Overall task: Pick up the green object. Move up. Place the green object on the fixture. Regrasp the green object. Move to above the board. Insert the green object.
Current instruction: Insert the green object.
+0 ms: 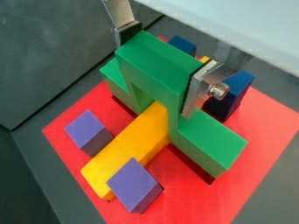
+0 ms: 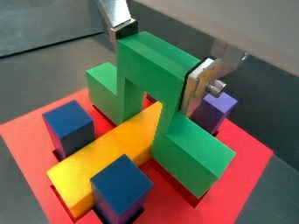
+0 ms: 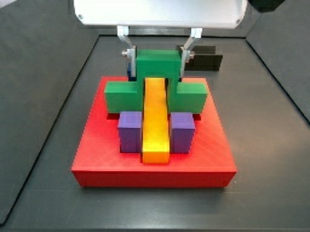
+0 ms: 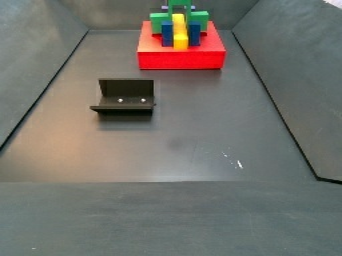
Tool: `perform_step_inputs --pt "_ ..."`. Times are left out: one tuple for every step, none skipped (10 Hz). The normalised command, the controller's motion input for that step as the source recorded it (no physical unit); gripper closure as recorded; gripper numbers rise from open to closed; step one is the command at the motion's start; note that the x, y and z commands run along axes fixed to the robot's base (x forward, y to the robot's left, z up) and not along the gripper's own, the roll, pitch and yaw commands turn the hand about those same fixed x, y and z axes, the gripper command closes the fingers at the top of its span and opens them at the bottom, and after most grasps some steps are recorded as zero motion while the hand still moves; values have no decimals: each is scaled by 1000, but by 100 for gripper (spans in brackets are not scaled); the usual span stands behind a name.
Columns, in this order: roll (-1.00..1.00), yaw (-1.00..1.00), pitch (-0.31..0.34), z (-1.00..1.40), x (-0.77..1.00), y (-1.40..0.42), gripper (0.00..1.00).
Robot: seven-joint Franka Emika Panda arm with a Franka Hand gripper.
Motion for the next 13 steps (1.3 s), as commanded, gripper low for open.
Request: perform_step_inputs --pt "0 -160 0 -114 0 0 100" --pt "0 -34 0 -74 0 0 100" --pt "0 -31 0 -86 0 -6 100" --pt "0 0 0 -17 40 -100 100" --pt "0 0 3 -17 106 -194 100" --pt "13 0 4 -69 157 -203 100" --pt "7 0 0 -109 131 -100 100" --pt "36 0 10 -163 134 23 100" --pt "20 -9 46 -60 134 103 100" --pt "0 -63 70 0 83 86 100" --pt "0 -60 70 0 80 51 100" --pt "0 -57 56 0 51 20 100" --pt "0 -23 37 0 0 43 100"
